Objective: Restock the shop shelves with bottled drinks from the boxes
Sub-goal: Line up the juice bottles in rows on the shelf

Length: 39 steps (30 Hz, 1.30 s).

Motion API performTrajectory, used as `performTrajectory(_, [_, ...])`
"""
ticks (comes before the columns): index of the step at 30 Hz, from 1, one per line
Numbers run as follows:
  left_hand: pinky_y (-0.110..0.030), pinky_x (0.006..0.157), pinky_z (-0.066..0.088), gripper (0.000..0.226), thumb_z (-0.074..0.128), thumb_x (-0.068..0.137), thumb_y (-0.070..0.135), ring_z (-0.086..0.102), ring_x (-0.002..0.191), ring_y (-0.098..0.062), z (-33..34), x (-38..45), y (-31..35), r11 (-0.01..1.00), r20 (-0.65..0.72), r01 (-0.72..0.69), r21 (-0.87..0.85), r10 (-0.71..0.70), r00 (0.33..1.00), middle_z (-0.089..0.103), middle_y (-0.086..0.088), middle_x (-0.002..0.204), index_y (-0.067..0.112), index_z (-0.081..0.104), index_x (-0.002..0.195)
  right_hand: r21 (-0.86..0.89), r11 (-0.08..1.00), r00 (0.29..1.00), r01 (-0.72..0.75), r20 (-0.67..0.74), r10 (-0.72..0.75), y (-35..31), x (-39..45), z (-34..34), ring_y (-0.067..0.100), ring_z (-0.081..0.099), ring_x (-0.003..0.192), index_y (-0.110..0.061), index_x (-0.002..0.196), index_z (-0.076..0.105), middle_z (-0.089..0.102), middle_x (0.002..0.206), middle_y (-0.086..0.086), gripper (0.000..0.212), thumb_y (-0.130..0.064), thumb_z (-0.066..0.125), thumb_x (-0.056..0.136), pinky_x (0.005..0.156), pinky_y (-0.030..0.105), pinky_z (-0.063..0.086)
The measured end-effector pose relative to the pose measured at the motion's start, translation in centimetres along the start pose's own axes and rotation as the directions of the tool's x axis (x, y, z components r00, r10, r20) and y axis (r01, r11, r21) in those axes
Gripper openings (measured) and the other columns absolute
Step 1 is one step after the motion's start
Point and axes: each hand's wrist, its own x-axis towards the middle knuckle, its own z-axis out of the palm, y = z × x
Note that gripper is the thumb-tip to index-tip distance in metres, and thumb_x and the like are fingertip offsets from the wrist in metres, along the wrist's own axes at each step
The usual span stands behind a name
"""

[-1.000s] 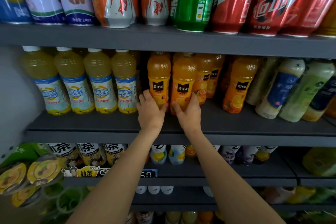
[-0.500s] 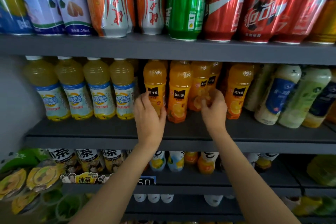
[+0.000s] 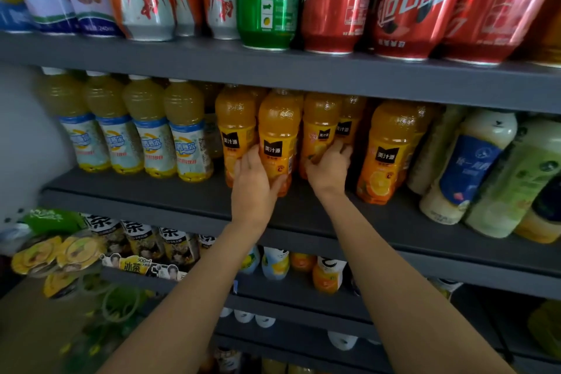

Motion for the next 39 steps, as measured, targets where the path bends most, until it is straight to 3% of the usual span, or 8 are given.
performTrajectory(9, [-0.035, 0.104, 0.031, 0.069, 0.068, 0.081, 0.022, 0.032, 0.129, -0.028, 0.3, -0.2, 0.0, 0.998, -0.033, -0.019, -0.053, 0.017, 0.999, 0.042, -0.013, 0.137, 0.005, 0.032, 0.138, 0.032, 0.998, 0.998, 0.056, -0.022, -0.056, -0.1, -5.1, -1.4, 0.034, 0.051, 0.107, 0.001, 0.119, 0.035, 0.033, 0.124, 0.016, 0.062, -0.023, 0.074, 0.077, 0.084, 0.036, 0.048])
performTrajectory(14, [-0.035, 0.105, 0.029, 0.071, 0.067, 0.082, 0.023, 0.032, 0.129, -0.028, 0.1, -0.4, 0.2, 0.999, -0.028, -0.020, -0.050, 0.019, 0.999, 0.041, -0.013, 0.138, 0.005, 0.030, 0.140, 0.017, 1.000, 1.000, 0.016, -0.018, -0.016, 0.0, -6.2, -1.6, 0.035, 0.044, 0.116, -0.003, 0.128, 0.032, 0.038, 0.126, 0.017, 0.070, -0.026, 0.074, 0.077, 0.091, 0.040, 0.044])
performTrajectory(21, [-0.036, 0.106, 0.027, 0.071, 0.065, 0.084, 0.024, 0.032, 0.129, -0.030, 0.1, -0.4, 0.1, 0.999, -0.012, -0.024, -0.021, 0.024, 1.000, 0.040, -0.016, 0.138, 0.003, 0.028, 0.140, 0.021, 1.000, 0.998, 0.015, 0.061, -0.016, -0.2, -6.4, -1.9, 0.037, 0.053, 0.110, -0.008, 0.124, 0.030, 0.056, 0.121, 0.015, 0.064, -0.026, 0.072, 0.079, 0.092, 0.049, 0.046])
performTrajectory(27, [-0.030, 0.099, 0.033, 0.062, 0.059, 0.084, 0.039, 0.036, 0.125, -0.022, -1.2, -3.1, 1.7, 0.965, -0.102, -0.095, -0.244, 0.072, 0.992, 0.039, -0.014, 0.132, 0.006, 0.038, 0.132, 0.077, 0.984, 0.987, 0.159, -0.003, -0.160, 1.0, -9.3, -2.2, 0.034, 0.055, 0.104, -0.011, 0.124, 0.034, 0.059, 0.114, 0.012, 0.056, -0.024, 0.068, 0.081, 0.085, 0.047, 0.049])
performTrajectory(29, [-0.030, 0.097, 0.037, 0.067, 0.062, 0.078, 0.045, 0.041, 0.119, -0.018, -1.1, -3.9, 2.0, 0.949, -0.046, -0.117, -0.293, 0.109, 0.993, 0.045, -0.012, 0.124, 0.006, 0.040, 0.129, 0.113, 0.967, 0.972, 0.230, 0.009, -0.233, 0.8, -9.8, -2.0, 0.032, 0.059, 0.095, -0.013, 0.123, 0.037, 0.062, 0.105, 0.012, 0.050, -0.020, 0.065, 0.082, 0.079, 0.047, 0.051])
performTrajectory(32, [-0.033, 0.089, 0.045, 0.067, 0.072, 0.072, 0.041, 0.051, 0.109, -0.021, -1.3, -2.8, 1.6, 0.937, 0.031, -0.021, -0.350, 0.034, 0.999, 0.054, -0.009, 0.112, 0.006, 0.044, 0.122, 0.155, 0.955, 0.957, 0.252, 0.105, -0.270, 0.4, -10.2, -1.9, 0.027, 0.059, 0.097, -0.015, 0.123, 0.039, 0.063, 0.105, 0.008, 0.053, -0.020, 0.069, 0.079, 0.080, 0.042, 0.051])
performTrajectory(36, [-0.005, 0.077, 0.037, 0.062, 0.074, 0.075, 0.032, 0.052, 0.103, -0.007, -2.9, -1.1, 0.7, 0.904, 0.239, -0.009, -0.427, 0.122, 0.963, 0.056, 0.004, 0.111, 0.013, 0.045, 0.126, 0.326, 0.940, 0.911, 0.098, 0.352, -0.217, 0.0, -8.8, -3.3, 0.018, 0.055, 0.111, -0.016, 0.134, 0.038, 0.058, 0.119, 0.003, 0.063, -0.015, 0.068, 0.079, 0.094, 0.036, 0.048])
performTrajectory(39, [-0.004, 0.084, 0.035, 0.068, 0.072, 0.076, 0.030, 0.050, 0.110, -0.005, -3.6, -0.2, 0.2, 0.879, 0.355, 0.010, -0.477, 0.183, 0.917, 0.053, 0.008, 0.119, 0.018, 0.038, 0.134, 0.379, 0.925, 0.887, 0.025, 0.419, -0.196, -0.3, -7.9, -3.5, 0.014, 0.055, 0.111, -0.016, 0.135, 0.040, 0.057, 0.118, -0.001, 0.064, -0.009, 0.068, 0.078, 0.097, 0.037, 0.048])
